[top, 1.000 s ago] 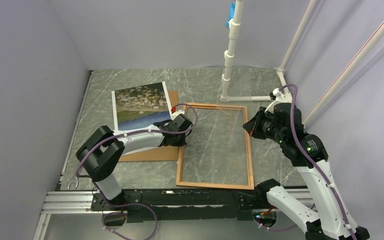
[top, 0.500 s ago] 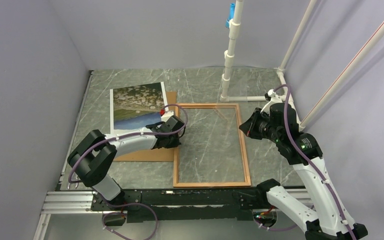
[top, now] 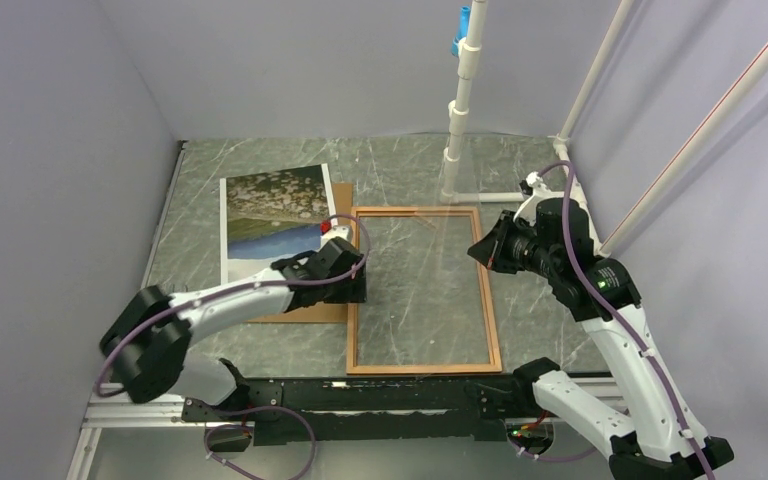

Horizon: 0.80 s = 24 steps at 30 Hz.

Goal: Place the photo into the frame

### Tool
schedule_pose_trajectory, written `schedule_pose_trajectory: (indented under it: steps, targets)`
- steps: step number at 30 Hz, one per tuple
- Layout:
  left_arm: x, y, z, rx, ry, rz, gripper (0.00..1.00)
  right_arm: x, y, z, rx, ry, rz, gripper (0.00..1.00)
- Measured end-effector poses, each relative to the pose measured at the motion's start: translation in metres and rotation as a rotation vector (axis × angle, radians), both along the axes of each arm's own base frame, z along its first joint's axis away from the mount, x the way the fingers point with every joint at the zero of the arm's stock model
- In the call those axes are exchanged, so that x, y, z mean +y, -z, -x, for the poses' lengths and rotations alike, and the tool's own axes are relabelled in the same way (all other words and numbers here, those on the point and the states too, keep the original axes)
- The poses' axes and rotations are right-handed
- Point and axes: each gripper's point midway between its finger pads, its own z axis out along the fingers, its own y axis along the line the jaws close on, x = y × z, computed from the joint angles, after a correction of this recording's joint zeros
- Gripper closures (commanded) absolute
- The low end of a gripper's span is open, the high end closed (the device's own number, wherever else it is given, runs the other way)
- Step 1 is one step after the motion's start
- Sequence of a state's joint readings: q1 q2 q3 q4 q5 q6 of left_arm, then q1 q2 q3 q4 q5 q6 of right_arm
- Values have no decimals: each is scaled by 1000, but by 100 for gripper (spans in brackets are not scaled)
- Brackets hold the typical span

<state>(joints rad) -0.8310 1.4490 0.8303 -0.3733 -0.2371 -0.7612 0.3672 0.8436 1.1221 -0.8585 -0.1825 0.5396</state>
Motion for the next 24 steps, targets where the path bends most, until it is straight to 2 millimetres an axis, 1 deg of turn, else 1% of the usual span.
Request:
schedule_pose_trajectory:
  steps: [4, 5, 7, 12, 15, 17, 20, 24]
  targets:
    - [-1, -35, 8, -70, 22, 113, 18, 7, -9, 1, -22, -34, -35, 100]
    - [1, -42, 10, -83, 21, 132, 15, 9, -10, 1, -26, -42, -42, 100]
    - [2, -48, 13, -93, 18, 154, 14, 13, -15, 0, -37, -54, -61, 100]
    - [5, -46, 17, -58, -14, 170, 17, 20, -25, -2, -65, -69, -114, 100]
    - [7, -37, 19, -8, -32, 165, 16, 24, -27, -5, -61, -74, -134, 100]
    - [10, -28, 20, 36, -40, 143, 13, 26, -26, -7, -51, -73, -141, 100]
    - [10, -24, 20, 69, -46, 132, 2, 28, -25, -7, -37, -70, -156, 100]
    - [5, -29, 18, 74, -50, 158, 0, 28, -26, -2, -47, -59, -190, 100]
